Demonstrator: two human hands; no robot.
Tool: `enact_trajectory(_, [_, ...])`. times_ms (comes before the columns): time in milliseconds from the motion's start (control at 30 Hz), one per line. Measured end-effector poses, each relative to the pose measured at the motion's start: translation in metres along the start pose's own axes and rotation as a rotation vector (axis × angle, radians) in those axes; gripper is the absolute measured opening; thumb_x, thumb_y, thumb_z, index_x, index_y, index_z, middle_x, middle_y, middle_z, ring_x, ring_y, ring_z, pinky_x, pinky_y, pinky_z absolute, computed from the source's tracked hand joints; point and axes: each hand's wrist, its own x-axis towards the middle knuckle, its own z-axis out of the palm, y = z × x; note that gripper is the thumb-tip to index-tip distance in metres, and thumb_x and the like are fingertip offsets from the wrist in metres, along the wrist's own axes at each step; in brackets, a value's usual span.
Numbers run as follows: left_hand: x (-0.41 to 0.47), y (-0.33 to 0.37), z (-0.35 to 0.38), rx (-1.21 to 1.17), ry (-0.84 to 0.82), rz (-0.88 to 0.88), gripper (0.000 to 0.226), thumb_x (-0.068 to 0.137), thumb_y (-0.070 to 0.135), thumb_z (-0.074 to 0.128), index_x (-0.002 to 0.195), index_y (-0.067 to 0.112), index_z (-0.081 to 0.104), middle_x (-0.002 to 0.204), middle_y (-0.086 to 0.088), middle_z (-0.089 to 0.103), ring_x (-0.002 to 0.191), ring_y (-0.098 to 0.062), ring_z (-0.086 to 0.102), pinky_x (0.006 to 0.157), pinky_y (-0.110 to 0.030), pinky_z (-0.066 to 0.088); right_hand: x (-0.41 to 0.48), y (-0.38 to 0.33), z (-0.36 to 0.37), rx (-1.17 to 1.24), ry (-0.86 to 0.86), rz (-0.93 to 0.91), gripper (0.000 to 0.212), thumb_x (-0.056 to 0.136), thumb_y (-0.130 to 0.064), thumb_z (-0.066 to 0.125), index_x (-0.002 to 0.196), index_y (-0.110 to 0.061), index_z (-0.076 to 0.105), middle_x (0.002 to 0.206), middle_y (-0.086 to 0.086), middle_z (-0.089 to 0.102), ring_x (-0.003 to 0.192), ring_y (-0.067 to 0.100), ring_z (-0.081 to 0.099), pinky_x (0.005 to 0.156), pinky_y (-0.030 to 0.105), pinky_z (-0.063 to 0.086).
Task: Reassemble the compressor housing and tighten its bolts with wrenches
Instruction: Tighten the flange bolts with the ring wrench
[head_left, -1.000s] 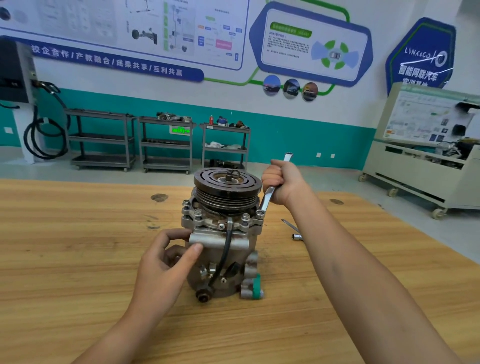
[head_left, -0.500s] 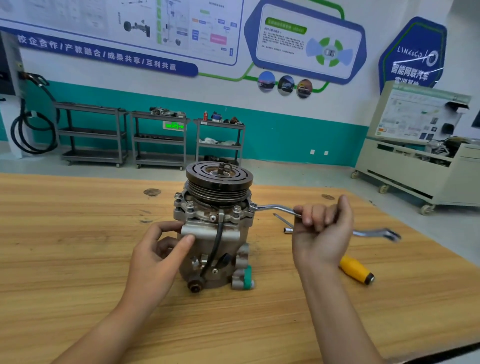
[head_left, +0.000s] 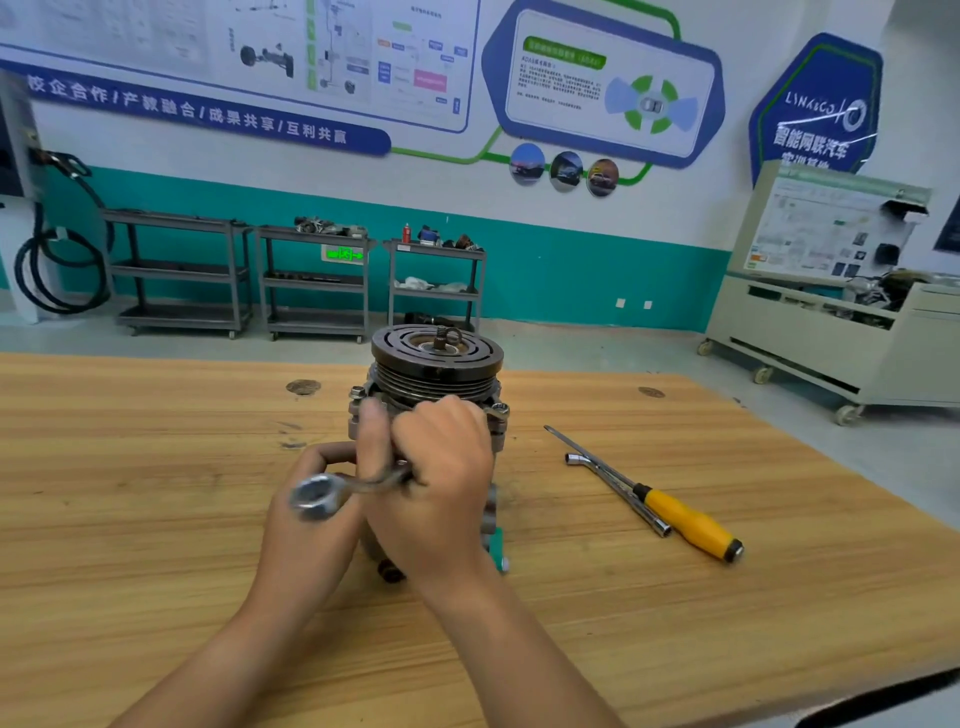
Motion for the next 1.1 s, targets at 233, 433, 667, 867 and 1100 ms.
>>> enact_trajectory(233, [-0.002,-0.007,0.001,-0.09,0.023,-0.064,0.024,0.081,0.004,0.066,0.088,0.026,0.06,0.065,-0.003,0.067,0.061,-0.011,0.061,0.055,-0.016,0.048,0.075,0.002,-0.058,0.938,0.545,0.543,0.054,0.093,-0.023,0.038,0.04,-0.026,0.04,0.037,-0.013,0.03,0.034,0.007,0.027,0.043,0.018,0.031])
enact_trajectory(433, [-0.001,-0.006,0.001,-0.086,0.016,-0.069,0.023,0.081,0.005,0.065,0.088,0.026,0.06,0.071,-0.006,0.068,0.063,-0.009,0.063,0.061,-0.022,0.051,0.116,0.076,-0.073,1.105,0.487,1.168,0.046,0.1,-0.03,0.031,0.056,-0.02,0.025,0.039,-0.007,0.015,0.031,0.008,0.011,0.031,0.015,0.013])
enact_trajectory(667, [-0.001,-0.006,-0.001,-0.08,0.008,-0.096,0.024,0.078,0.012,0.067,0.085,0.034,0.063,0.071,-0.015,0.065,0.066,-0.014,0.064,0.069,-0.039,0.05,0.082,0.122,-0.039,1.235,0.469,1.642,0.048,0.1,-0.021,0.032,0.053,-0.018,0.025,0.033,-0.006,0.018,0.023,0.009,0.014,0.027,0.014,0.012])
enact_trajectory(867, [-0.002,-0.004,-0.002,-0.049,0.01,-0.105,0.025,0.08,0.009,0.067,0.086,0.033,0.063,0.072,-0.013,0.065,0.066,-0.013,0.064,0.072,-0.044,0.052,0.074,0.127,-0.016,1.056,0.018,1.655,0.052,0.1,-0.028,0.04,0.049,-0.019,0.031,0.034,-0.008,0.022,0.024,0.006,0.018,0.025,0.014,0.013])
enact_trajectory(1100, [-0.003,0.0,-0.001,-0.069,0.016,-0.125,0.025,0.067,0.029,0.066,0.091,0.024,0.061,0.075,-0.004,0.068,0.066,-0.01,0.065,0.074,-0.048,0.052,0.083,0.15,-0.049,1.352,0.272,1.661,0.067,0.099,-0.024,0.036,0.033,-0.014,0.032,0.031,-0.006,0.02,0.022,0.008,0.018,0.024,0.017,0.014])
